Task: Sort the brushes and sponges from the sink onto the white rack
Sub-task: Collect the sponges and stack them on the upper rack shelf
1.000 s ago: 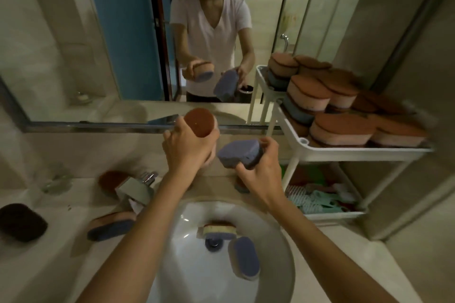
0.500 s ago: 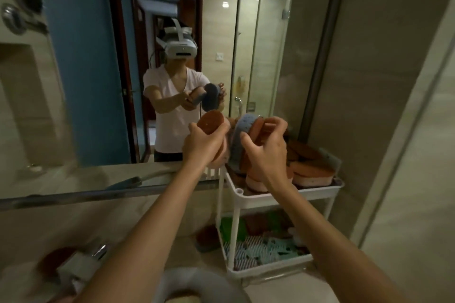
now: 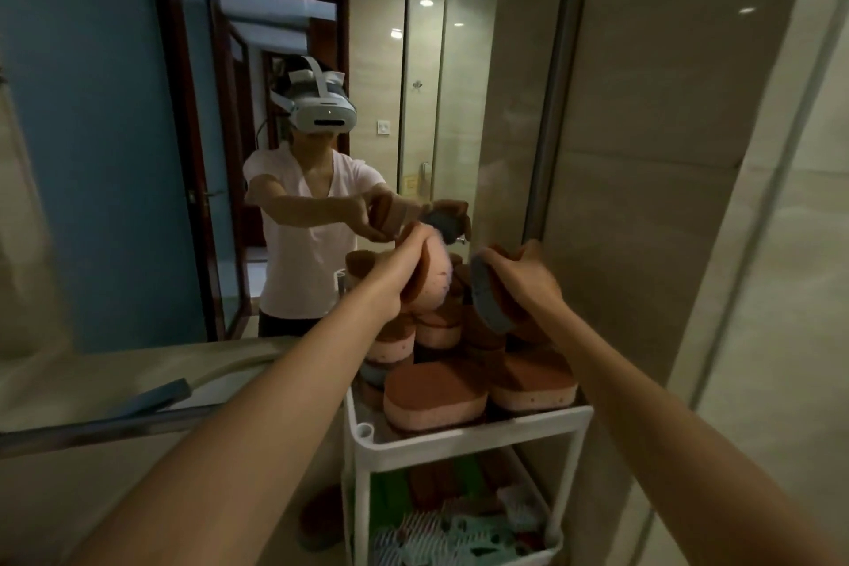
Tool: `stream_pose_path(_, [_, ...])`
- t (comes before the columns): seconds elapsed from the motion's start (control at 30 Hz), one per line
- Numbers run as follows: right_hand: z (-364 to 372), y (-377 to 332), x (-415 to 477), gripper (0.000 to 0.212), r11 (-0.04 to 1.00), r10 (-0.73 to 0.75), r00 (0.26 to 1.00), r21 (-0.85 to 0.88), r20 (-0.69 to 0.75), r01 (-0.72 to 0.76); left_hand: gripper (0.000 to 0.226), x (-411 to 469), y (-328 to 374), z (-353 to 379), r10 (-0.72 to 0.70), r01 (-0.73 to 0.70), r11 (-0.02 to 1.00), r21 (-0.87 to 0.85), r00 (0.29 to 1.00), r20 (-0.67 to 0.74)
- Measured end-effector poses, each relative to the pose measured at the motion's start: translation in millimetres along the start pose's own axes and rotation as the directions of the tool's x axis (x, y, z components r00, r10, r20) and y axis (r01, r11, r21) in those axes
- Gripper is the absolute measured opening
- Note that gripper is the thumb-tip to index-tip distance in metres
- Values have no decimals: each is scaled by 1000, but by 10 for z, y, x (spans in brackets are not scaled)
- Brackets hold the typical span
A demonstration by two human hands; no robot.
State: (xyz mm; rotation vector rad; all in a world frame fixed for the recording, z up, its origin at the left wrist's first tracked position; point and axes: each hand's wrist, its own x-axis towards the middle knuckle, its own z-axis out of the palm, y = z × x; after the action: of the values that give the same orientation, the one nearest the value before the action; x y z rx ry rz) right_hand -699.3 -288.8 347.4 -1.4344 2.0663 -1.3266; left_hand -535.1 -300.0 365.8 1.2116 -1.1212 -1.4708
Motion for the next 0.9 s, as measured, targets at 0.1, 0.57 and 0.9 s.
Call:
stream_pose_path(0.1, [145,79,191,69,993,-16,1000,-117,12,17,65,162,-72,75,-48,48,999,-10,999,15])
stream_pose_path(0.57, [493,267,363,46,942,-126,986,-298,113,155,59,385,-192,47,-120,121,986,-110,993,15])
stream_pose_path(0.9, [529,294,368,36,914,-168,967,-337,193,226,78,384,-165,89,-70,66,993,-100,997,-32])
